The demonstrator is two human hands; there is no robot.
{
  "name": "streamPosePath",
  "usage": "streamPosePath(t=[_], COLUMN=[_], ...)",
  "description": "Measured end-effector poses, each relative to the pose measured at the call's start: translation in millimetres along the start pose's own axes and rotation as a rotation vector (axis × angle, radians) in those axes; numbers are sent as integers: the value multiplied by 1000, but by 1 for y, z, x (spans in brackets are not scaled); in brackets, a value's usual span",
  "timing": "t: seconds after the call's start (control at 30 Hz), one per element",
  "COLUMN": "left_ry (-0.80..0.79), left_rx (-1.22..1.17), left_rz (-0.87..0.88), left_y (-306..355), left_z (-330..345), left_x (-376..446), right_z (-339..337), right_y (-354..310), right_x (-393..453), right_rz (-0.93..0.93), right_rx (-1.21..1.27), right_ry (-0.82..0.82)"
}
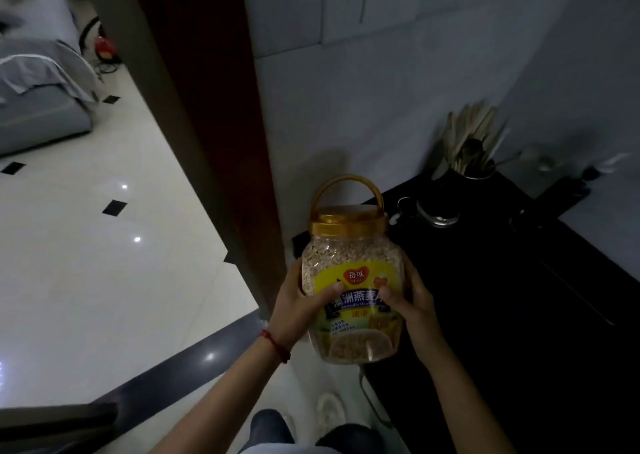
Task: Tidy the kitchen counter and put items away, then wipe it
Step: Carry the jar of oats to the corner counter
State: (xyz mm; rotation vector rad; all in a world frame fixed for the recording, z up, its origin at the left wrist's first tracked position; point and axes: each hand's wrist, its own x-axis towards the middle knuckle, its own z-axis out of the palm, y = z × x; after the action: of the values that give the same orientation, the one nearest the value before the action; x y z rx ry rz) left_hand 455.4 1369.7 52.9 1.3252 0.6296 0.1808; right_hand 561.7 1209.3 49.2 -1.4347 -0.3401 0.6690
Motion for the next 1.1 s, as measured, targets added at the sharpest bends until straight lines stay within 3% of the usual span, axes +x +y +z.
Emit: streamPosePath(t=[0.3,0.5,0.63,0.83,1.1], left_ry=[-3,23,94,240,428], left_rx=[102,225,325,339,370], left_rz=[51,23,98,144,-19], left_y=[7,-10,-14,-8,-38], left_z=[31,41,50,69,84], left_x=[50,62,69,78,74], right_z=[-60,-84,-95,-89,-77], right_y=[-6,29,33,30,60], right_x=[63,79,90,106,103], right_rz=[9,76,102,39,33], right_rx=[-63,-16,-54,-114,-195], right_ry=[-132,-137,-125,19,168])
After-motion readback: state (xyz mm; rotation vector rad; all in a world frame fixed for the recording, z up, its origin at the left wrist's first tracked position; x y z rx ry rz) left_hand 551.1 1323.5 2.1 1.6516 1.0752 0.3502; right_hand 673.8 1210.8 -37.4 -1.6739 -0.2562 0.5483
